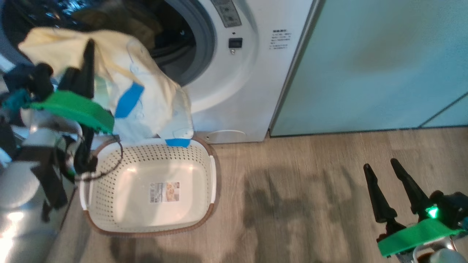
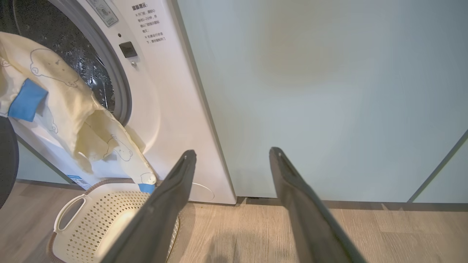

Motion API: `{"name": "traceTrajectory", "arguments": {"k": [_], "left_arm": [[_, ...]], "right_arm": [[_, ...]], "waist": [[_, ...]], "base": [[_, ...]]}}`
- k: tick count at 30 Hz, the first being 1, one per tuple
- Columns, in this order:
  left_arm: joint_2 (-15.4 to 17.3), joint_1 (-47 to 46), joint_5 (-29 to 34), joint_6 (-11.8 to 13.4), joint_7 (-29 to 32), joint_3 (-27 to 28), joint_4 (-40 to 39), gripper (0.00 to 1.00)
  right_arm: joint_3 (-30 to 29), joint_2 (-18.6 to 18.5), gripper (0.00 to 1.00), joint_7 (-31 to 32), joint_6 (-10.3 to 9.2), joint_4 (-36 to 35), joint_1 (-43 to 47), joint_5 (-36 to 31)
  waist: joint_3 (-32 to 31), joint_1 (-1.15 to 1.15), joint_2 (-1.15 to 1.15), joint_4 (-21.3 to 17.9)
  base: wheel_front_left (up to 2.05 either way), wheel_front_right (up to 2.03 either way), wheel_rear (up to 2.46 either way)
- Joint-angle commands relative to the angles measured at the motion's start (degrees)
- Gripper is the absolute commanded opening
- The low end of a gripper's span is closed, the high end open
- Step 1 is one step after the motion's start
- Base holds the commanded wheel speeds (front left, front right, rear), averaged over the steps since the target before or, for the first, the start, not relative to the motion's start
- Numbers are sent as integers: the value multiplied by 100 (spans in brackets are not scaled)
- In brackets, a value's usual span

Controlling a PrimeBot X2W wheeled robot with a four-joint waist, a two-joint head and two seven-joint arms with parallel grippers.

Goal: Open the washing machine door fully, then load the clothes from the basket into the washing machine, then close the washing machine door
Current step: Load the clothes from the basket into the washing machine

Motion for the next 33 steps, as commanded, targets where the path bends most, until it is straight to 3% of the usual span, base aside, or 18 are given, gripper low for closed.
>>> {"name": "traceTrajectory", "arguments": {"k": [1,18,33], "left_arm": [[254,-559,104,-87,-134,188,103,0],[336,-3035,333,-867,-38,-410,2298,0],[379,-5168,418,-970,-269,-656,3725,0]], "right_arm": [[129,-65,100,-38,3,-161,-224,49],[192,80,100,-38,3,-234,-796,59],[314,175,100,-38,3,-296,-1466,73]], "waist": [[221,-1,0,-166],[1359,-1,0,-478],[2408,-1,0,-597]], "base": [[0,0,0],[0,0,0],[0,0,0]]}}
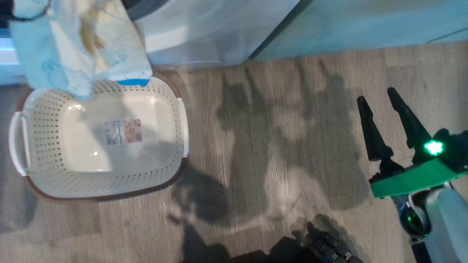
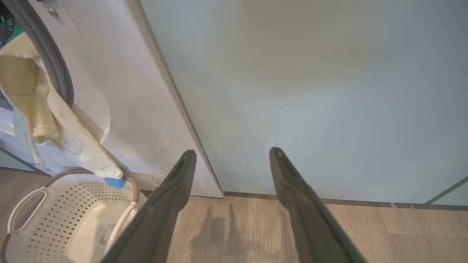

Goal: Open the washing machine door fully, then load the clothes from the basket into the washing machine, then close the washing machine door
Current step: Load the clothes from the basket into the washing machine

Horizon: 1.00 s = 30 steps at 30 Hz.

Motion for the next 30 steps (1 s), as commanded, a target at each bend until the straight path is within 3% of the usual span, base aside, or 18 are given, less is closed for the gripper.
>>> {"name": "traceTrajectory", "arguments": {"k": [1,21,30], "left_arm": [[307,-383,86,15,-90,136,-102,0],[407,-1437,454,136,-298,452,513,0],[456,-1641,673,321,-299,698,185,0]], "right_arm": [[102,-17,100,-38,3,-154,-5,30],[288,35,100,-38,3,-147,-333,48],[320,53,100,-38,3,-151,-376,45]], "waist": [[152,-1,0,-85],[650,-1,0,-415],[792,-1,0,-499]], "base": [[0,0,0],[0,0,0],[0,0,0]]}}
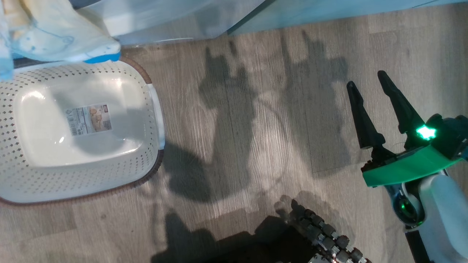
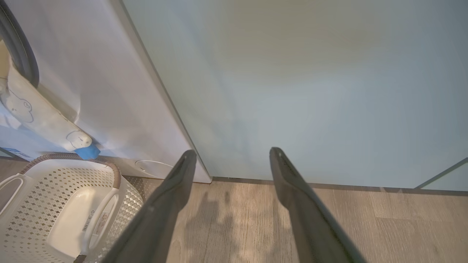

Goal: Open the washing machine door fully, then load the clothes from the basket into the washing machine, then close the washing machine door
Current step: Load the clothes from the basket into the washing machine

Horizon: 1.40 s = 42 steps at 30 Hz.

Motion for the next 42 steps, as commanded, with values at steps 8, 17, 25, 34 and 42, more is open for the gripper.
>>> {"name": "traceTrajectory", "arguments": {"k": [8,17,25,34,42], "left_arm": [[221,62,268,162,-35,700,-1170,0],[-47,565,406,-39,-36,1096,-1035,48],[-315,838,461,-77,-36,1117,-92,100],[-515,1191,449,-131,-36,1104,488,100],[-711,1689,383,-203,-36,1058,878,100]], "right_arm": [[92,-7,100,-38,3,-140,-24,27],[109,-56,100,-38,3,-98,-9,26],[68,-93,100,-38,3,-83,116,15],[-64,-126,100,-38,3,-58,363,8],[-127,-174,100,-38,3,-10,581,-7]], "waist": [[77,0,0,7],[3,0,0,102],[-305,0,0,175],[-768,0,0,309],[-1311,0,0,489]], "base": [[0,0,0],[0,0,0],[0,0,0],[0,0,0],[0,0,0]]}}
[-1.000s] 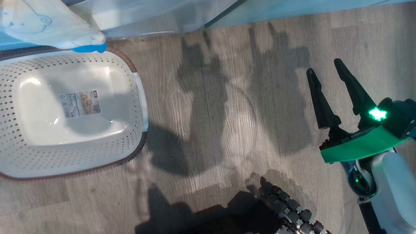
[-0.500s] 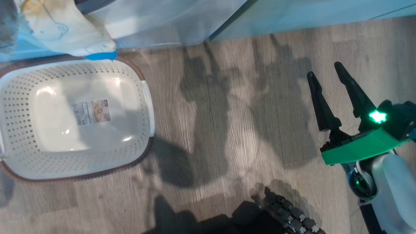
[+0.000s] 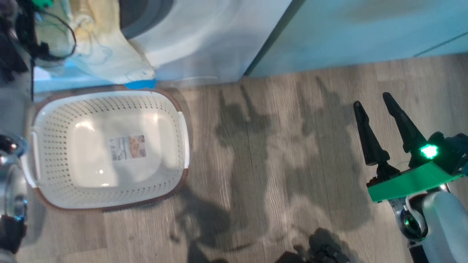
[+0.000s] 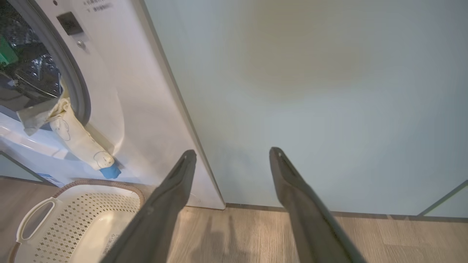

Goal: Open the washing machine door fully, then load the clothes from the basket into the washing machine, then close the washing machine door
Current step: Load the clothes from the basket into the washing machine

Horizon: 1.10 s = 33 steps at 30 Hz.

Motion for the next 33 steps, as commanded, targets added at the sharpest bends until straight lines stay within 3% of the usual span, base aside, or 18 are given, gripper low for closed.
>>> {"name": "traceTrajectory", "arguments": {"k": [1,11,20,33], "left_arm": [[182,78,-66,-40,-29,23,-132,100],[-183,1293,-231,-118,-29,0,-612,100],[-484,2979,-378,-129,-29,212,-1879,100],[-1050,5507,-312,131,-29,683,-3854,100]], "right_arm": [[34,-119,100,-38,3,-123,188,-7],[-43,-200,100,-38,3,-84,523,-16],[-75,-224,100,-38,3,-55,848,-13],[-198,-300,100,-38,3,-95,1267,-19]], "waist": [[-212,1,0,104],[-905,1,0,346],[-1474,1,0,526],[-2053,1,0,746]], "base": [[0,0,0],[0,0,0],[0,0,0],[0,0,0]]}}
